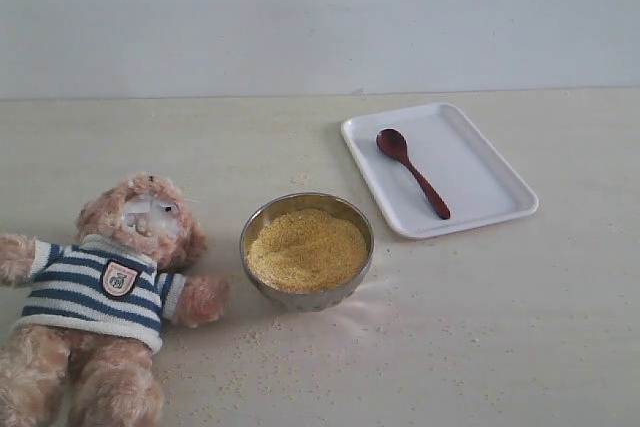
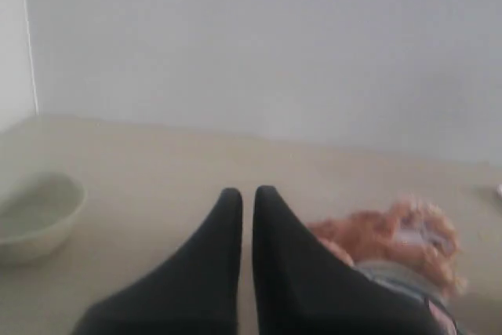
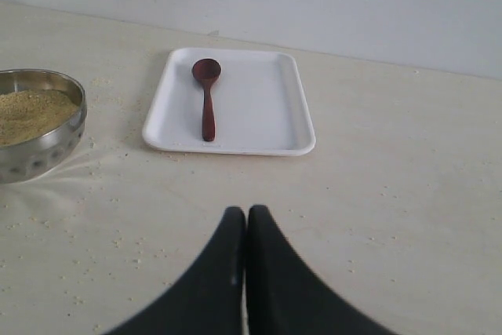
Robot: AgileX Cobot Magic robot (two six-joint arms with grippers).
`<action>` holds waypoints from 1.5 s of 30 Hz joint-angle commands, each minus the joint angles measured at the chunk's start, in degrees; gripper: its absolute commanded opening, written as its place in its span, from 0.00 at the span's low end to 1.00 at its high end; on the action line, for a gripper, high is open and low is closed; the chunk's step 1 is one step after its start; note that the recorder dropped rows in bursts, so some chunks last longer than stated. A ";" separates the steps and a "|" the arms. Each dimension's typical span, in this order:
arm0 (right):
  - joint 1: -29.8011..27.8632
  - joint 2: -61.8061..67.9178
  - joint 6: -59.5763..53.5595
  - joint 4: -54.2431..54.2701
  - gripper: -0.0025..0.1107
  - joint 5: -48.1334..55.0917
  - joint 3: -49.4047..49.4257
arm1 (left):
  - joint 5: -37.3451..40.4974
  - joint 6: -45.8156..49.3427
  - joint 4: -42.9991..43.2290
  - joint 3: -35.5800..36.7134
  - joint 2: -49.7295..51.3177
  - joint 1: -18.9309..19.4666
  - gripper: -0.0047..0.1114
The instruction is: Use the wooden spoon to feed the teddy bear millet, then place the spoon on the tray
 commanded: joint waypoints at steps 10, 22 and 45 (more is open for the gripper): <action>-0.17 -0.22 -0.09 -0.18 0.02 -0.53 -0.02 | 8.45 2.30 0.20 0.23 -0.10 -0.67 0.08; -0.17 -0.22 -0.09 -0.18 0.02 -0.53 -0.02 | 7.61 7.96 0.20 0.23 -0.10 -0.67 0.08; -0.17 -0.22 -0.09 -0.18 0.02 -0.53 -0.02 | 7.61 7.96 0.20 0.23 -0.10 -0.67 0.08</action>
